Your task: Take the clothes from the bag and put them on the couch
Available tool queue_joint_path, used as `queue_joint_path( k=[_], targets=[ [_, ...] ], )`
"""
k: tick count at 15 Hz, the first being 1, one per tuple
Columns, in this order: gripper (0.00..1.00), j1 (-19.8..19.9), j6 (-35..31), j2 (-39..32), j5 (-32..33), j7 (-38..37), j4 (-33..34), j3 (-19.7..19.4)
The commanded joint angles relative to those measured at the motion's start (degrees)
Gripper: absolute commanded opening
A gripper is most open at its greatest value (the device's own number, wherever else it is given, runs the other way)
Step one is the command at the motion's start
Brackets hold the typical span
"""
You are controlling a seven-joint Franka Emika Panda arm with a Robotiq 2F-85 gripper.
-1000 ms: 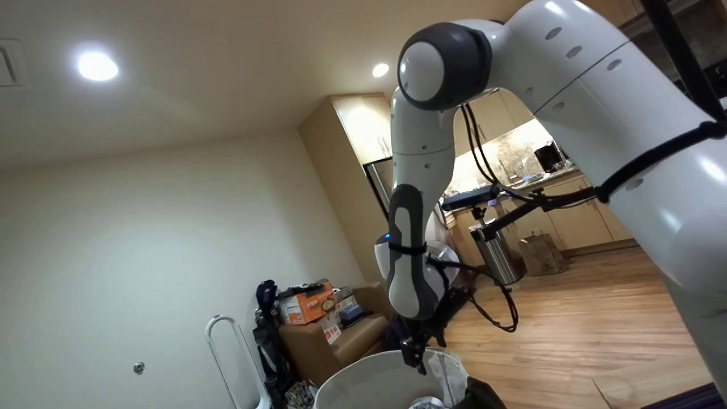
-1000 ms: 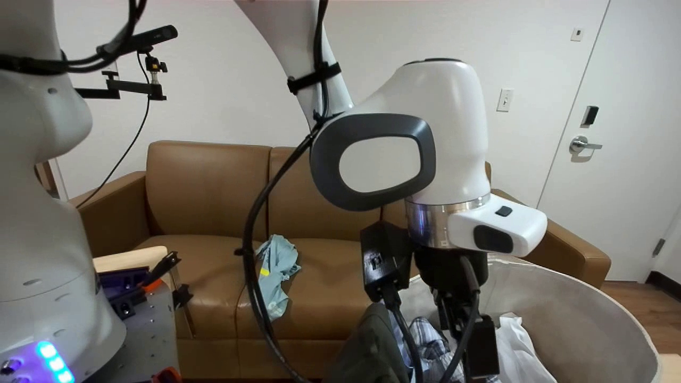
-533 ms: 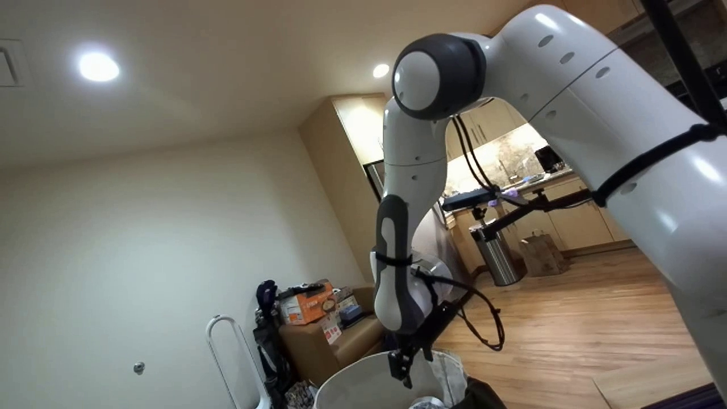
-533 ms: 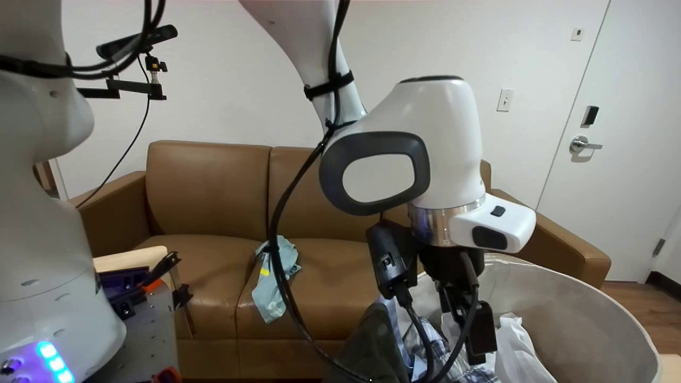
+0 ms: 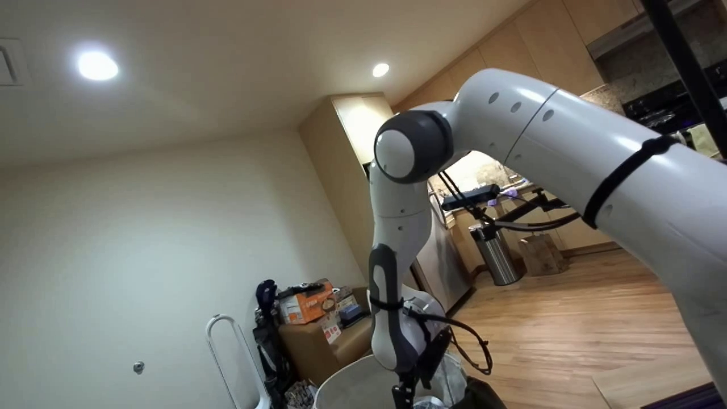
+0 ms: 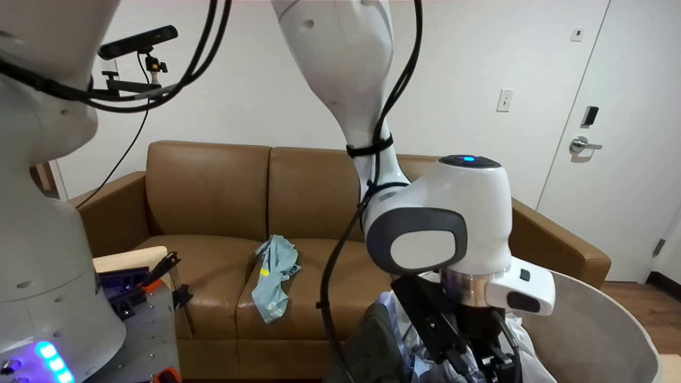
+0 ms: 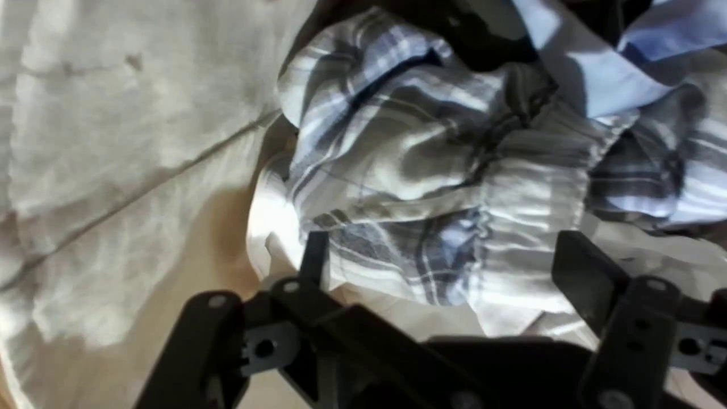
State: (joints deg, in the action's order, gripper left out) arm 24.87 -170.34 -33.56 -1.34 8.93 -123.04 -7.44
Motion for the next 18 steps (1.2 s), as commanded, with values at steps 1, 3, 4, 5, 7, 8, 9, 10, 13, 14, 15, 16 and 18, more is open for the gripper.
queue_joint_path(
  k=[1,3,4,5,7,8,9,10,13,14,15,16,18],
  targets=[
    [1.0,-0.6,-1.4,-6.9,1.5,0.6,6.0,-1.8],
    [1.0,-0.5,-2.6,-9.2,1.9,0.6,8.0,-1.6],
    [1.0,-0.2,-2.8,-10.3,2.0,0.9,9.0,-1.1],
    [1.0,-0.1,-3.2,-11.2,2.0,0.9,9.9,-1.0],
    [1.0,0.7,-3.2,-12.3,2.0,1.7,11.0,0.3],
    [1.0,0.6,-3.3,-12.7,2.1,1.7,11.3,0.6],
    [1.0,1.0,-3.3,-13.2,2.1,2.2,11.9,1.4],
    [1.0,1.9,-3.1,-13.7,2.0,2.9,12.5,2.8],
    [0.74,3.3,-2.6,-14.8,2.0,4.6,13.7,5.2],
    [0.67,3.8,-2.6,-14.8,1.9,5.0,13.7,5.9],
    [0.6,4.2,-2.4,-14.9,1.9,5.4,13.8,6.2],
    [0.52,4.7,-2.2,-14.6,1.8,5.7,13.6,6.6],
    [0.41,5.6,-1.8,-14.1,1.6,6.0,13.2,7.3]
  ],
)
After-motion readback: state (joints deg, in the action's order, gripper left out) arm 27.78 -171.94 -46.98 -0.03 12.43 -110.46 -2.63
